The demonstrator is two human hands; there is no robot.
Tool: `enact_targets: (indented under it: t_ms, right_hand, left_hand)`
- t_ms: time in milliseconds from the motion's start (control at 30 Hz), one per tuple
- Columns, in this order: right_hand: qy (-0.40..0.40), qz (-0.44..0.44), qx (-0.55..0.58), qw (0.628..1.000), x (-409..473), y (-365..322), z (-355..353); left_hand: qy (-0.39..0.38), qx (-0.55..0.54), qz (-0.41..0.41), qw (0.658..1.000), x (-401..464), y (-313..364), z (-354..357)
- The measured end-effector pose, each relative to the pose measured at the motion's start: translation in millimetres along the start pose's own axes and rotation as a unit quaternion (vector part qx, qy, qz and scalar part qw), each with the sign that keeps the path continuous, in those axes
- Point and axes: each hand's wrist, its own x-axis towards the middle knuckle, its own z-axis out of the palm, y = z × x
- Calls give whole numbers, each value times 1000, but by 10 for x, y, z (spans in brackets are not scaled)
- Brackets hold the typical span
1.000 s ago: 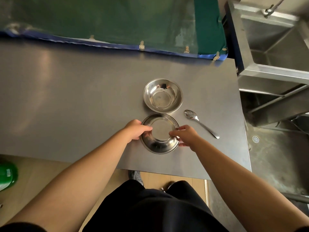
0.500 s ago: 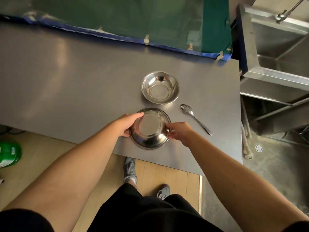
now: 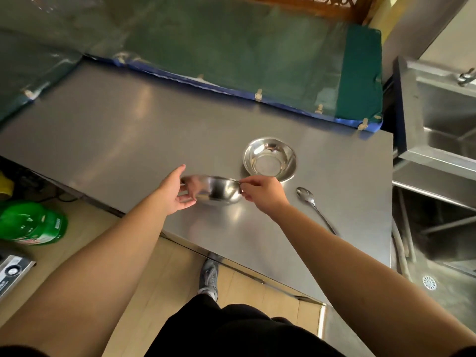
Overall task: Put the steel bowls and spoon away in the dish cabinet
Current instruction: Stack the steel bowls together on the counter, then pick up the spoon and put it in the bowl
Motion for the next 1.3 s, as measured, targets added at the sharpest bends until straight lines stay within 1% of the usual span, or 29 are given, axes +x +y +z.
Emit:
enact_targets:
  t_ms: [100, 200, 300, 500, 667, 867, 967, 1167, 1300]
  right_hand:
    - [4, -24, -74, 997, 36, -96, -9]
    - [24, -20, -84, 996, 111, -166, -37]
    - [36, -8, -64, 997, 260, -234, -96]
    - [88, 61, 22, 994, 524, -365, -292]
    - [148, 96, 14, 984, 689, -372, -473]
    - [218, 135, 43, 966, 718, -295, -603]
    - [241, 159, 46, 956, 716, -192, -649]
    - [257, 198, 73, 943, 674, -14, -720]
    - [263, 222, 73, 936, 733, 110, -768]
  left_hand:
    - [3, -16, 22, 1000, 16, 112, -113]
    - [-7, 27, 46, 999, 61, 219, -118]
    - [-8, 55, 77, 995, 113, 372, -21]
    - [-28, 96, 125, 987, 249, 719, 322]
    - [-57, 144, 152, 976, 406, 980, 678]
    - [-97, 256, 171, 947, 624, 1034, 1024]
    - [-121, 311, 180, 925, 693, 1009, 1154]
    - [-148, 378, 191, 894, 738, 887, 1338]
    - [-151, 422, 209, 869, 765, 786, 1416]
